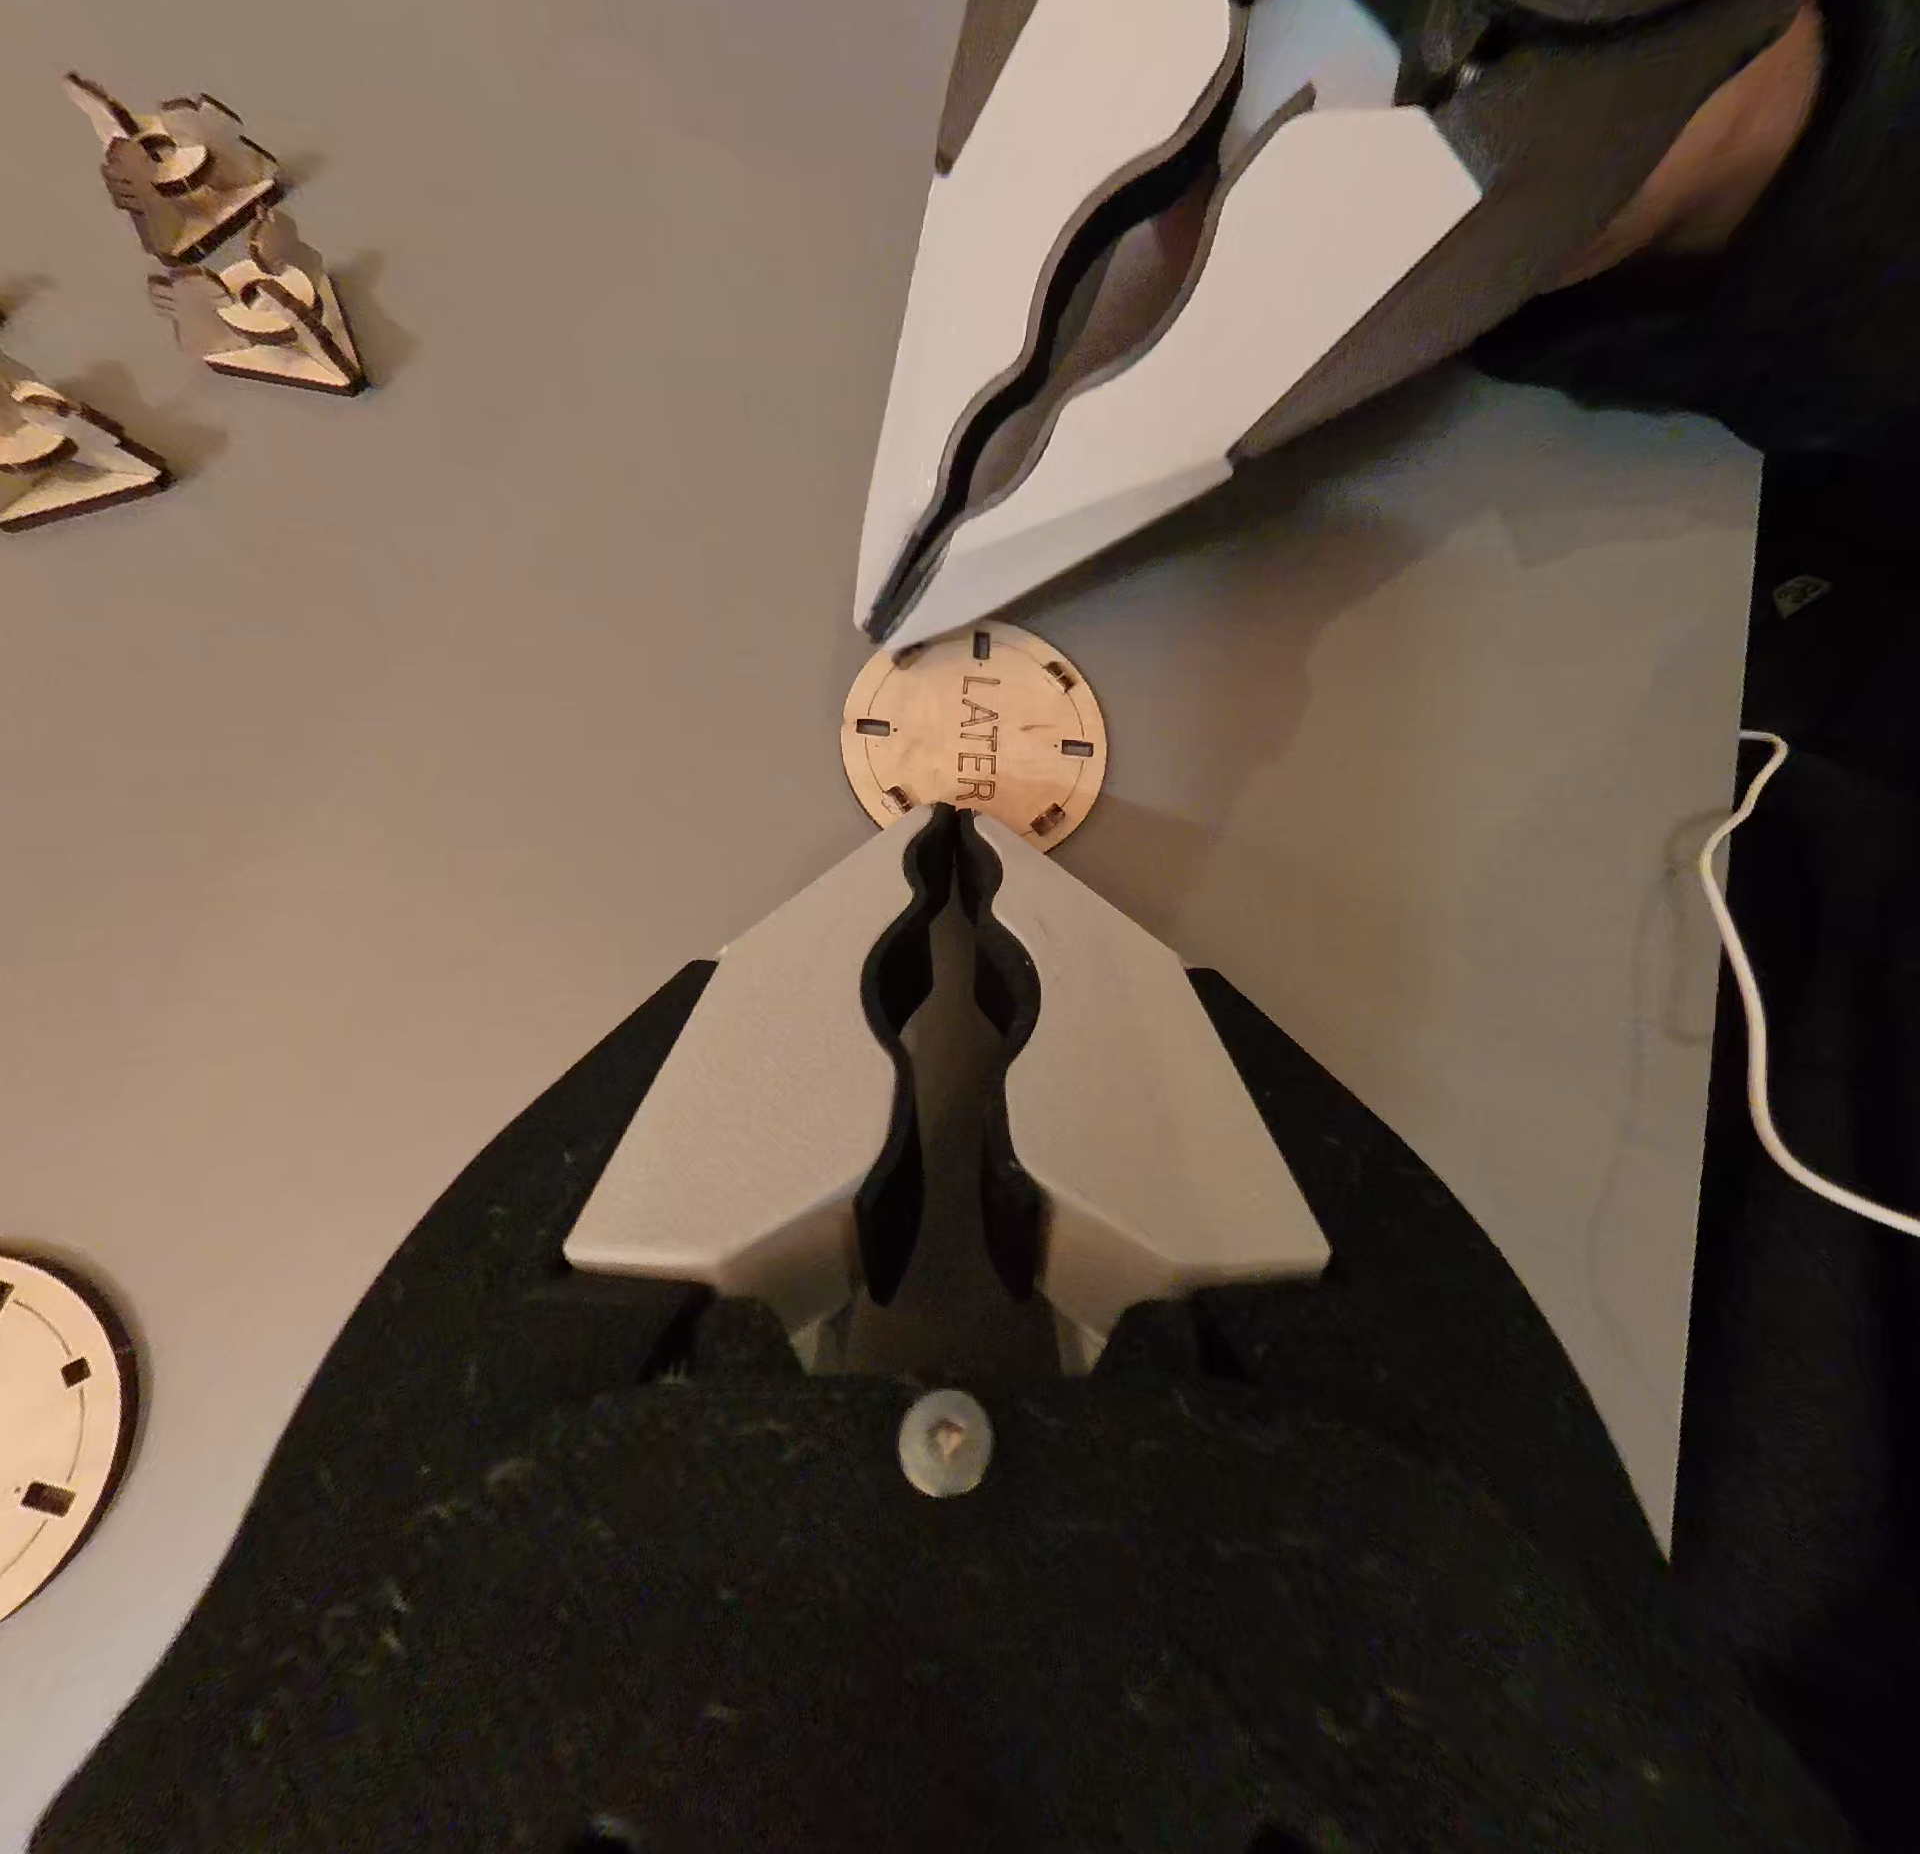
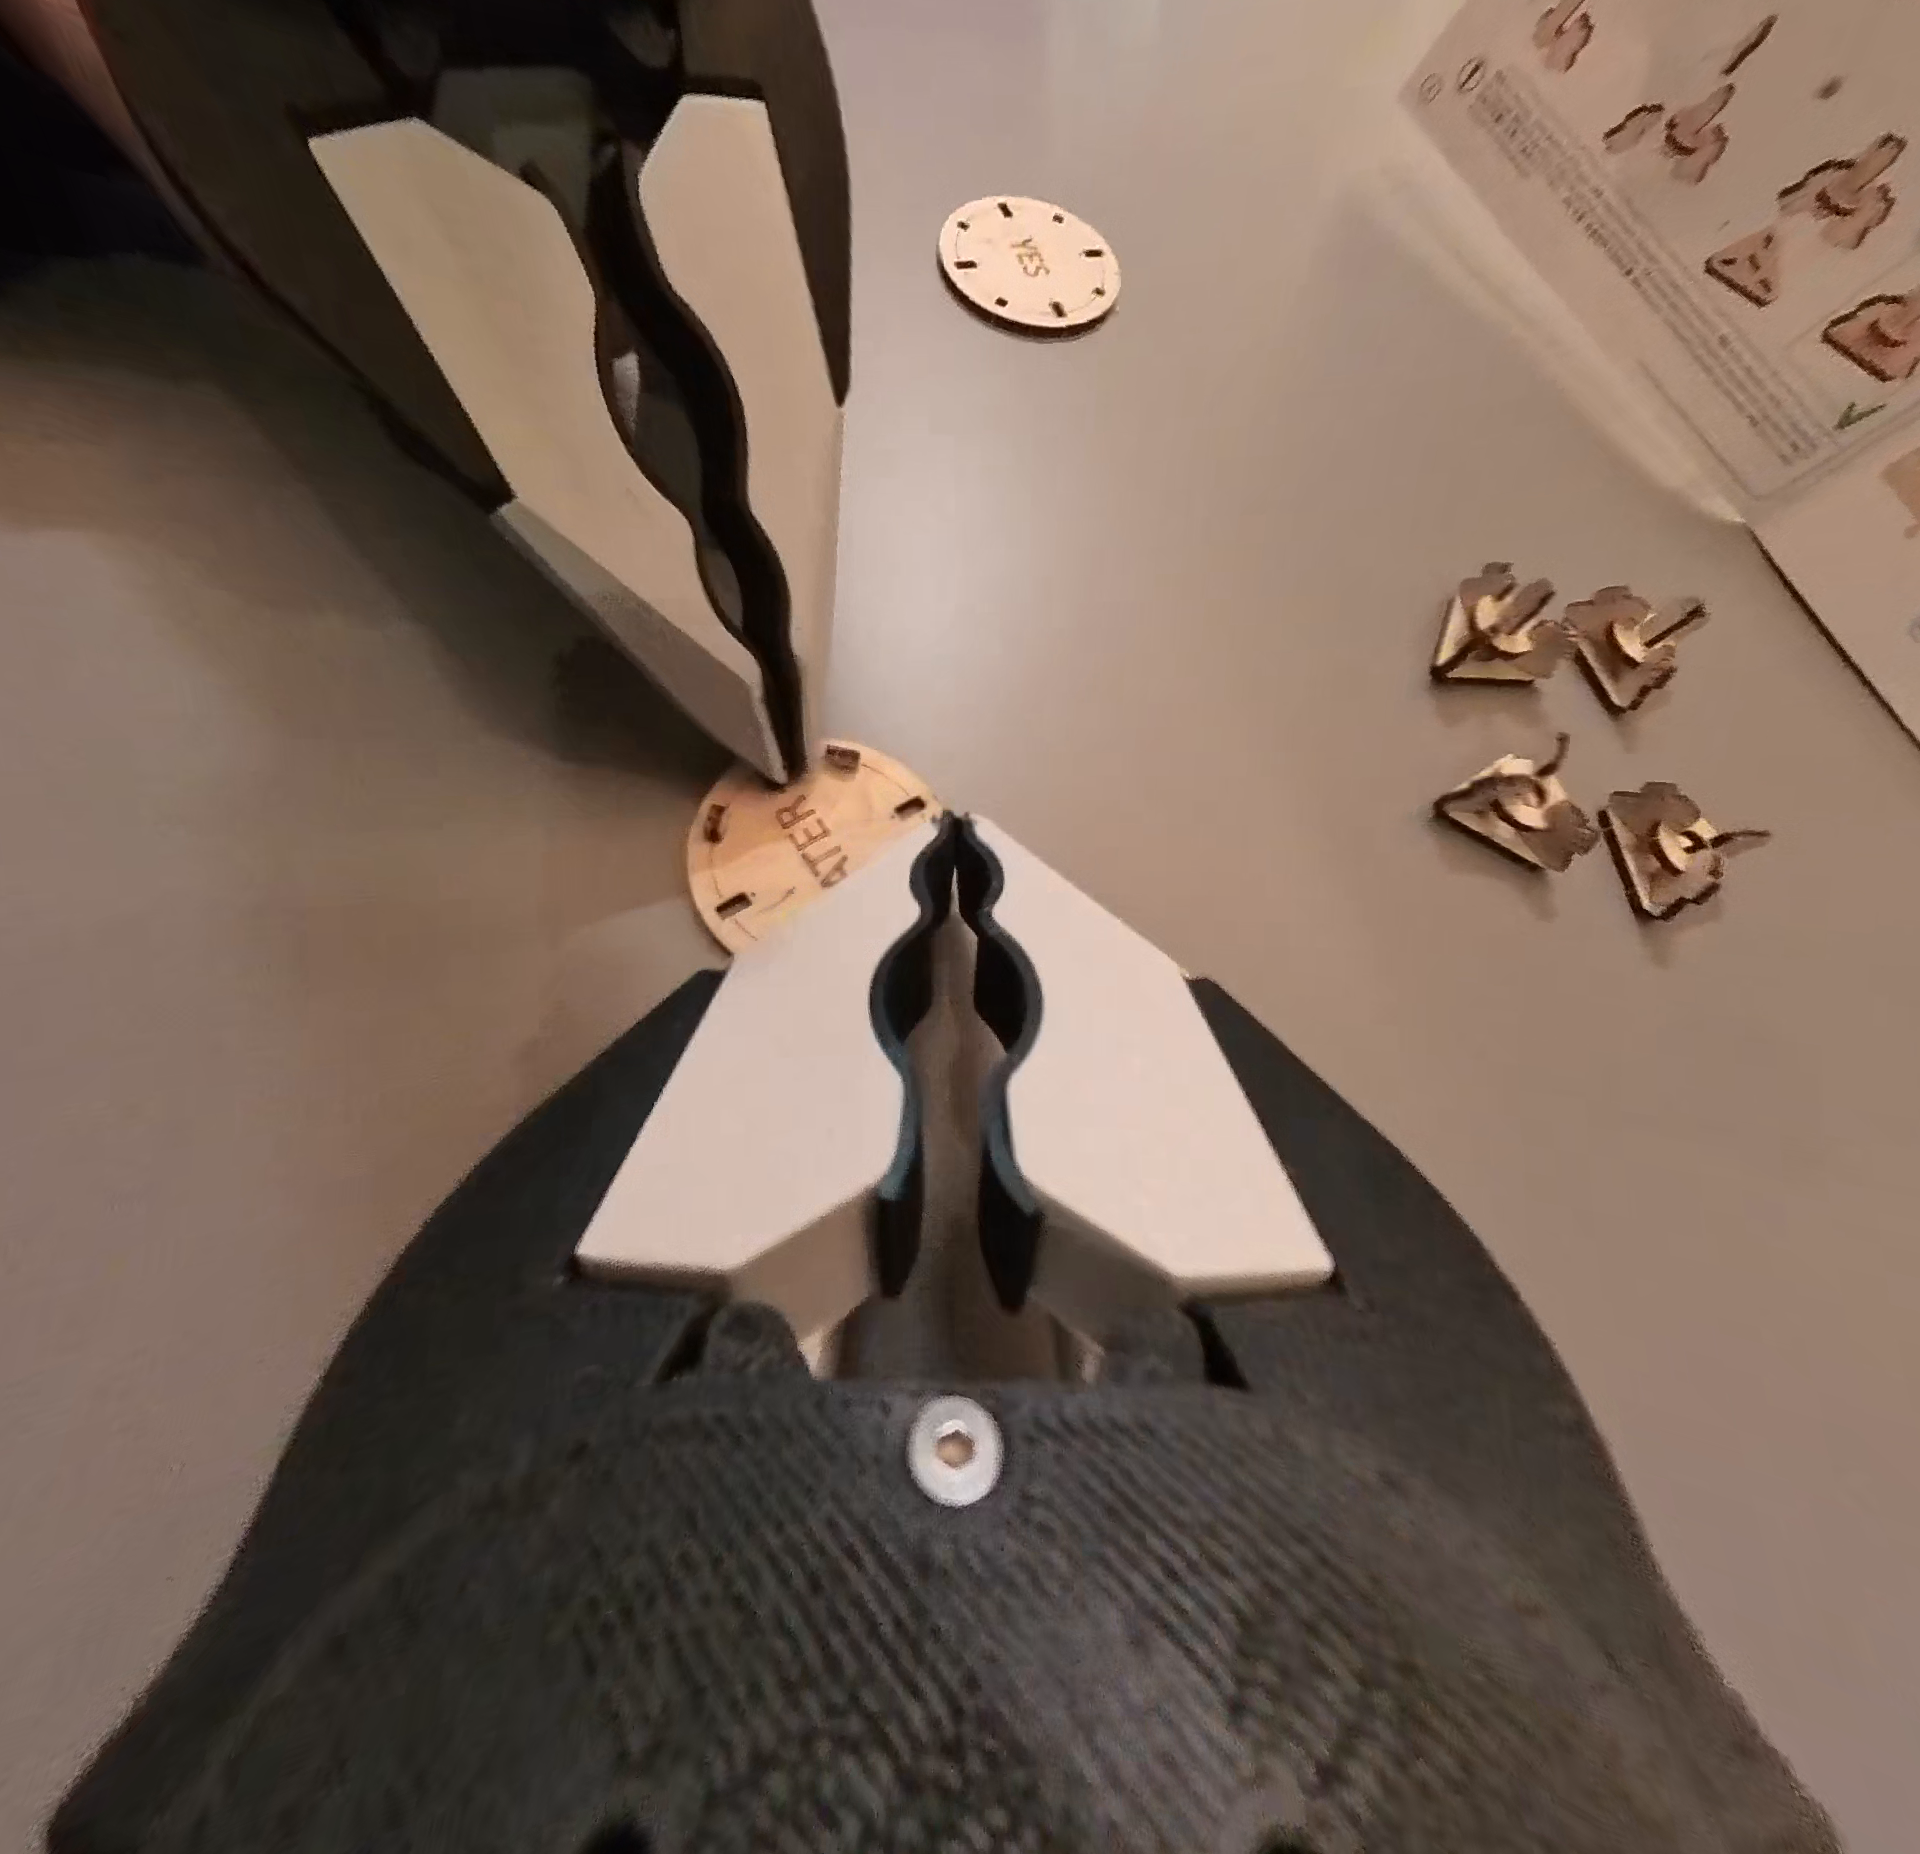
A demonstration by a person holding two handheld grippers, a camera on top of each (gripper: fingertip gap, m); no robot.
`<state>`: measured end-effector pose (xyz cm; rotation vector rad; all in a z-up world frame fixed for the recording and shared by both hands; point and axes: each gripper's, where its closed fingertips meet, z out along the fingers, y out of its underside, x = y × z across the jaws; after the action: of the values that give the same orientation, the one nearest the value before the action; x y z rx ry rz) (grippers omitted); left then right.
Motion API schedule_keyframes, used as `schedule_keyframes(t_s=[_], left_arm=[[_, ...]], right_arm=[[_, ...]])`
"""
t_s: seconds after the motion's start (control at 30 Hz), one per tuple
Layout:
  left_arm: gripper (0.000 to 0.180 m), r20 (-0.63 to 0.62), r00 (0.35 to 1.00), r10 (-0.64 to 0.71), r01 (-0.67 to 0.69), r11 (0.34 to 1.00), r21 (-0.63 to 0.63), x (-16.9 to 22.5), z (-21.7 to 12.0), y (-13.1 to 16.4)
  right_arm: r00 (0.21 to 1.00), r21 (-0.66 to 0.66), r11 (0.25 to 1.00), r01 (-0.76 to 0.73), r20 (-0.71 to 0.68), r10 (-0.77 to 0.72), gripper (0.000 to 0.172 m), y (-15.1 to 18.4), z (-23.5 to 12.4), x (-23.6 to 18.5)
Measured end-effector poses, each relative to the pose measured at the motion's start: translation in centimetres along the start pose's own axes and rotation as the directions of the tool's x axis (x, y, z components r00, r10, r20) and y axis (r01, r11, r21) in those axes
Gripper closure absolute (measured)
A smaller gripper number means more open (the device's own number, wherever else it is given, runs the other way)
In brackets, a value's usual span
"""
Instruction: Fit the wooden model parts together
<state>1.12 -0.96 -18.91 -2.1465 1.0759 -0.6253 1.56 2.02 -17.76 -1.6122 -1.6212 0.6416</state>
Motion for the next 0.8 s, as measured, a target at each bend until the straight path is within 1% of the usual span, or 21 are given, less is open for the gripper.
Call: schedule_keyframes(t_s=[0.2, 0.27, 0.37, 0.43, 0.53, 0.7, 0.8], left_arm=[[0.18, -0.007, 1.0, -0.003, 0.003, 1.0, -0.004, 0.1, 0.0, 0.0], [0.18, -0.015, 0.999, 0.028, -0.028, 1.0, 0.0, 0.5, 0.0, 0.0], [0.18, 0.029, 0.996, 0.089, -0.089, 0.996, 0.01, 0.6, -0.1, -0.1], [0.18, 0.059, 0.993, 0.098, -0.099, 0.995, 0.028, 0.4, -0.3, -0.3], [0.18, 0.07, 0.995, 0.076, -0.081, 0.995, 0.066, 0.3, -0.9, -0.6], [0.18, 0.009, 1.0, 0.019, -0.02, 0.994, 0.105, 1.3, -1.5, -0.6], [0.18, 0.003, 1.0, 0.021, -0.022, 0.995, 0.093, 1.5, -1.5, -0.4]], right_arm=[[1.0, 0.005, 1.0, 0.023, 0.018, -0.023, 0.172, -0.6, 0.6, -1.0], [1.0, -0.005, 1.0, 0.012, 0.017, -0.011, 0.172, -0.5, 0.7, -0.9], [1.0, -0.006, 1.0, -0.017, 0.021, 0.017, 0.172, -0.5, 0.7, -0.6], [0.999, 0.01, 0.999, -0.036, 0.021, 0.036, 0.172, -0.7, 0.5, -0.4], [0.997, 0.031, 0.997, -0.069, 0.018, 0.069, 0.172, -0.9, 0.3, 0.0], [0.993, 0.04, 0.992, -0.118, 0.01, 0.118, 0.172, -0.9, 0.2, 0.7], [0.989, 0.049, 0.988, -0.144, -0.002, 0.145, 0.172, -0.9, -0.1, 1.1]])
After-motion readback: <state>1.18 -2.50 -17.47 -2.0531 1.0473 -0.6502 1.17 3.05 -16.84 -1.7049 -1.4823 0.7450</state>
